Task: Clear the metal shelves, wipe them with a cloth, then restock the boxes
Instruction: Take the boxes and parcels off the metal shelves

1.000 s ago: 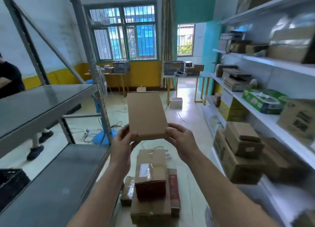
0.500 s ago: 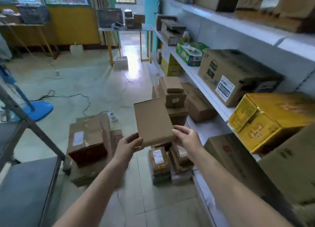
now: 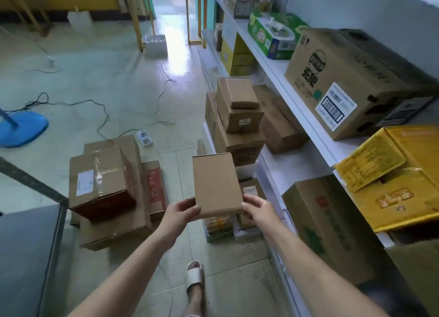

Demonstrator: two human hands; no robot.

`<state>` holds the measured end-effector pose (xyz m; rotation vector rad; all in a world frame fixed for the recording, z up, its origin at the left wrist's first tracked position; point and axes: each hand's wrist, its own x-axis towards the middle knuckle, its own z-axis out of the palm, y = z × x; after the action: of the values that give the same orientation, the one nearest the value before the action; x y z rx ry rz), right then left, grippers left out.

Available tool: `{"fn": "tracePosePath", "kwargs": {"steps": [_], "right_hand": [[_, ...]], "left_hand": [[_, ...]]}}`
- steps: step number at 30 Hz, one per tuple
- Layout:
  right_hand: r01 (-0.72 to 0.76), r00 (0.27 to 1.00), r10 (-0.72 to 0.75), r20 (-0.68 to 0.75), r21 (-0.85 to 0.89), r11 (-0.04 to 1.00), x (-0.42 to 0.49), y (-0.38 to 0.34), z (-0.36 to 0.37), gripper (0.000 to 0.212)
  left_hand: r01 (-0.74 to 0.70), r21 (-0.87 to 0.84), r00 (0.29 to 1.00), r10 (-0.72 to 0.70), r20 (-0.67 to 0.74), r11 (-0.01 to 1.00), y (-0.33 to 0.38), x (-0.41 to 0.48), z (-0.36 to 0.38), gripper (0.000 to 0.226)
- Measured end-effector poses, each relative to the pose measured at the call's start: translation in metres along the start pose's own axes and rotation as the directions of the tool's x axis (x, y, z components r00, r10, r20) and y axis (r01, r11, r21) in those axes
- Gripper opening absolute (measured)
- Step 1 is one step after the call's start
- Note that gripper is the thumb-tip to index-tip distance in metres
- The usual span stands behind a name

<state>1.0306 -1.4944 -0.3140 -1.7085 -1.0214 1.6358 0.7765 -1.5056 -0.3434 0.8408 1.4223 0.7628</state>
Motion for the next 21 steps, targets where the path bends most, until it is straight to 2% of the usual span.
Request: {"fn": "tracePosePath", "kwargs": {"steps": [4,11,15,17,21], "right_hand": [[-0.106,0.994,0.105,-0.022,-0.007,0.994,0.057,0.006,0.012,0.044],[-0.204,0.977,0.195,-0.09,-0.099,0.974,0.164,0.045,0.032,0.045],[-0.282,0.959,0.272,-0.079,-0.178,0.943,0.215,0.11,0.046,0.044],[-0.32,0.947,0.316,-0.055,-0.215,0.923,0.255,0.158,0.05,0.046],[-0.39,0.919,0.393,-0.044,-0.262,0.883,0.327,0.246,0.054,0.048]], "left_hand": [[0.077,0.028,0.996,-0.079,0.047,0.997,-0.006,0.062,-0.009,0.028],[0.207,0.133,0.976,-0.215,0.045,0.969,-0.04,0.167,-0.022,0.031],[0.217,0.253,0.972,-0.234,0.036,0.943,-0.095,0.216,-0.013,0.043],[0.216,0.301,0.971,-0.236,0.031,0.929,-0.15,0.251,-0.002,0.039],[0.312,0.311,0.948,-0.315,-0.042,0.898,-0.256,0.303,0.023,0.034]]}}
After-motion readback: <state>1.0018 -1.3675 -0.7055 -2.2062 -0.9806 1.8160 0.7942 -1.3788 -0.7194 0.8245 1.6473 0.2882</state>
